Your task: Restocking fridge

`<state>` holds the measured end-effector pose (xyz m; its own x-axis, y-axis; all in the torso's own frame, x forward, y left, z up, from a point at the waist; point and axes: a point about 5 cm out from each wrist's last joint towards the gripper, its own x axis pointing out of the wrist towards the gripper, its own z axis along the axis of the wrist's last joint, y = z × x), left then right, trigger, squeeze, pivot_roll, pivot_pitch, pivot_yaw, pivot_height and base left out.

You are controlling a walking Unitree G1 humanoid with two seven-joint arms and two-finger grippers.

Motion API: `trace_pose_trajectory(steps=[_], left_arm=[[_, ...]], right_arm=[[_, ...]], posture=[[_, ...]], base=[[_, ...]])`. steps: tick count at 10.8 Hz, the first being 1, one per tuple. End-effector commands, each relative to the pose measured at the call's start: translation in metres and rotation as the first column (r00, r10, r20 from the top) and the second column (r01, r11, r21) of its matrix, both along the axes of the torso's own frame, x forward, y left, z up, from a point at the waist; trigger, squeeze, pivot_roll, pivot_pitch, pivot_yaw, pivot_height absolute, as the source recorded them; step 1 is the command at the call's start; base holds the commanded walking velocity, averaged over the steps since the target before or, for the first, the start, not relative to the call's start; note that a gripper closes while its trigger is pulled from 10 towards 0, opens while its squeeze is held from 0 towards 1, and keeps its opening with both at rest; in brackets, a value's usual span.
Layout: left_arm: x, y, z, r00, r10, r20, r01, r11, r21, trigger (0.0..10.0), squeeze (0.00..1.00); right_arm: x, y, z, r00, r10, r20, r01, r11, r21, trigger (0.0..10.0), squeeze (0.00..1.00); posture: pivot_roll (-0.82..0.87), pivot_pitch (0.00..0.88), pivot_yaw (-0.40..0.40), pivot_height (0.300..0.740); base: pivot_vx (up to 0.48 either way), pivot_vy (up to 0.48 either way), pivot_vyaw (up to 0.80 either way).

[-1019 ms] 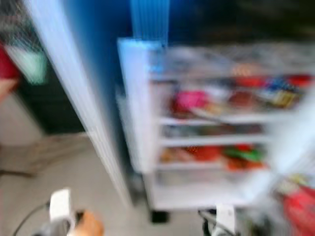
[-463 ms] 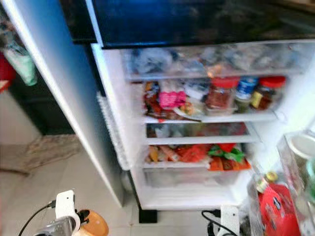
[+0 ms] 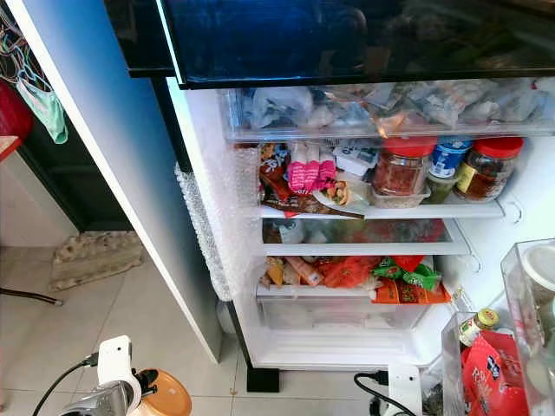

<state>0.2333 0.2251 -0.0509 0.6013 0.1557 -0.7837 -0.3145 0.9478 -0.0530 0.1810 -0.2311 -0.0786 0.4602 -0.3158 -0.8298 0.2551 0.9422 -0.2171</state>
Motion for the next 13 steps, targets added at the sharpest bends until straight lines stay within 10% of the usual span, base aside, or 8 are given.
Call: trace_pose_trajectory(steps=[1,13], left_arm=[[-0.0013,0.0042,0.0000,1.000,0.009,-0.014,-0.009,1.000,0.009,10.0,0.00],[-0.0003,0.0043,0.0008,1.000,0.011,-0.006,-0.011,1.000,0.002,10.0,0.00]], right_arm=[[0.0008,-0.0005,0.0005,1.000,-0.003,-0.016,0.002,1.000,-0.021,10.0,0.00],[0.0001,-0.0012,0.0010,0.998,-0.058,-0.035,0.055,0.996,-0.076,10.0,0.00]], posture=[[-0.03,0.000,0.029,0.740],[-0.02,0.000,0.030,0.740]], base=[[0.000,0.000,0.00],[0.000,0.000,0.00]])
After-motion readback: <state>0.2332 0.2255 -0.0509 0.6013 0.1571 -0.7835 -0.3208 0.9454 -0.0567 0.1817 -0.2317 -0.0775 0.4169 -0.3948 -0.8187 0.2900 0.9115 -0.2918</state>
